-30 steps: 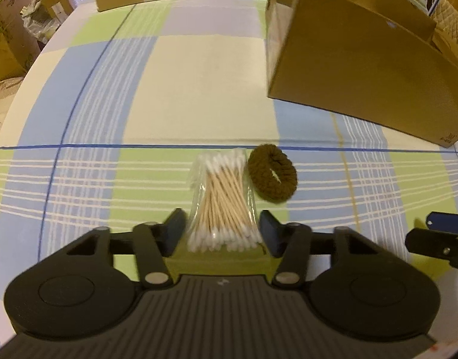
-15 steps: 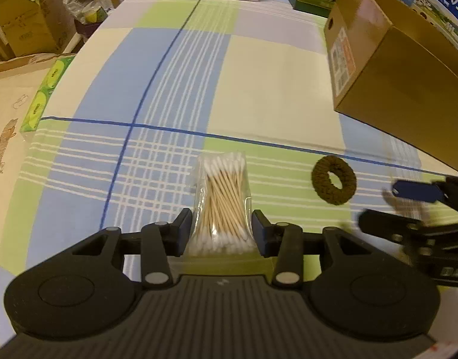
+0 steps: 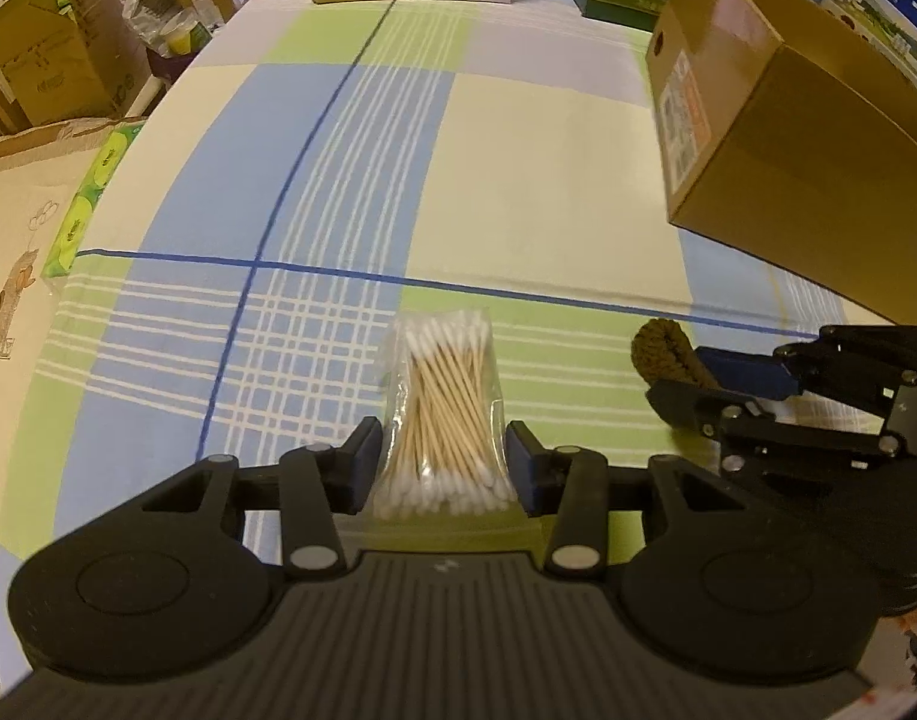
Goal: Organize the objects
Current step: 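Grasp the cotton swab bag with the left gripper while right grasps the brown hair tie, then carry the cotton swab bag and hair tie with both grippers into the box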
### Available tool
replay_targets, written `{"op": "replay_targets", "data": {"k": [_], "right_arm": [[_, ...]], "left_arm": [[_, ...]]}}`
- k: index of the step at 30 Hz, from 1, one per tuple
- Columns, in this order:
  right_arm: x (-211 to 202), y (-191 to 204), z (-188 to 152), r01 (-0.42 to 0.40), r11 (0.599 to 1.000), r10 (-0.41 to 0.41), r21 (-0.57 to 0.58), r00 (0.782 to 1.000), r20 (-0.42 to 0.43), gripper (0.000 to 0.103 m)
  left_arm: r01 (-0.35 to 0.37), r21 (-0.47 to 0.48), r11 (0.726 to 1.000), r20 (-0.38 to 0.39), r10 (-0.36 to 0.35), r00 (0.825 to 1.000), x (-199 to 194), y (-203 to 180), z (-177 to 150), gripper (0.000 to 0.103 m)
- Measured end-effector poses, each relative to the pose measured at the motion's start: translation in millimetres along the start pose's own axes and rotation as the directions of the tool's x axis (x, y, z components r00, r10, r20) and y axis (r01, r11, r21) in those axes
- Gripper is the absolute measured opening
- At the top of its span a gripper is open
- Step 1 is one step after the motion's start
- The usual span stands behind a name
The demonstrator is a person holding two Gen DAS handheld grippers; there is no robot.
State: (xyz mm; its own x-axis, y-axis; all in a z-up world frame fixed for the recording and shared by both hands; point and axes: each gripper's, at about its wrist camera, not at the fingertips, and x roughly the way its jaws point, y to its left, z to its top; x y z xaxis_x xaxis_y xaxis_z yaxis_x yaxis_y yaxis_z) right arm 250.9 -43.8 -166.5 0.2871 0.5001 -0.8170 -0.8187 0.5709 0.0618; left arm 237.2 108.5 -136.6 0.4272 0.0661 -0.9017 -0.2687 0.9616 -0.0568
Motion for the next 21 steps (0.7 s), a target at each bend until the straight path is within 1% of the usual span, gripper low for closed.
{"op": "replay_targets", "data": {"k": [3, 7, 12, 16, 21], "right_arm": [[-12, -1, -14, 0.006, 1.0, -0.006, 0.014, 1.0, -0.005, 0.017], [-35, -10, -39, 0.017, 0.997, -0.016, 0.071, 1.0, -0.015, 0.017], [-64, -23, -73, 0.058, 0.986, -0.054, 0.153, 0.998, -0.025, 0.017], [-88, -28, -98, 0.123, 0.977, -0.119, 0.176, 0.992, -0.035, 0.017], [-112, -31, -126, 0.159, 0.962, -0.152, 0.222, 0.987, -0.046, 0.017]], "left_arm": [[0.018, 0.002, 1.0, -0.005, -0.018, 1.0, -2, -4, -4, 0.036], [0.045, 0.025, 0.999, -0.014, -0.044, 0.999, -7, -13, -14, 0.034], [0.09, 0.087, 0.992, -0.024, -0.088, 0.996, -16, -34, -32, 0.034], [0.131, 0.171, 0.976, -0.027, -0.129, 0.991, -24, -60, -52, 0.034], [0.188, 0.255, 0.948, -0.048, -0.182, 0.982, -32, -90, -74, 0.034]]}}
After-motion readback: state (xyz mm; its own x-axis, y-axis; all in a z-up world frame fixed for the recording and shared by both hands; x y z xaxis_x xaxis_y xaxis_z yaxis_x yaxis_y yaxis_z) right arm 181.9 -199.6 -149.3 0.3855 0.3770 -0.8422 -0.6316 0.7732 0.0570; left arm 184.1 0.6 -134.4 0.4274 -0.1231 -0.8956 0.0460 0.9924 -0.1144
